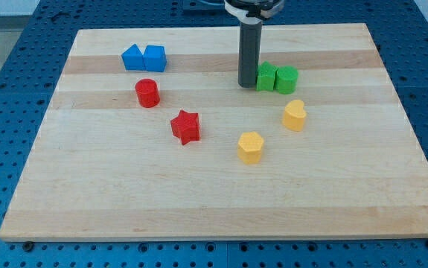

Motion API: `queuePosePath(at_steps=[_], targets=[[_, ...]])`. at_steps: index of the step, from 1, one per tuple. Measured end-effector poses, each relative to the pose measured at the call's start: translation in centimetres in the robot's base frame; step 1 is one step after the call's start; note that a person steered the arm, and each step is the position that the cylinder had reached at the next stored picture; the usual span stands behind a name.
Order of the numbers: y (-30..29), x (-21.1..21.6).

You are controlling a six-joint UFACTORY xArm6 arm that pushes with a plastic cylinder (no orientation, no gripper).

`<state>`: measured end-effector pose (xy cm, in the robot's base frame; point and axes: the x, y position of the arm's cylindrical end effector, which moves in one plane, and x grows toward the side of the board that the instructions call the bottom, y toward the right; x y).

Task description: Point your arm at the yellow heart

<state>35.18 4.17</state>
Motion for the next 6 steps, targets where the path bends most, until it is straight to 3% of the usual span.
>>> queuePosePath(at_steps=[2, 4, 6], targets=[[2.8, 3.3], [11.6, 3.5], [10.9, 8.1]])
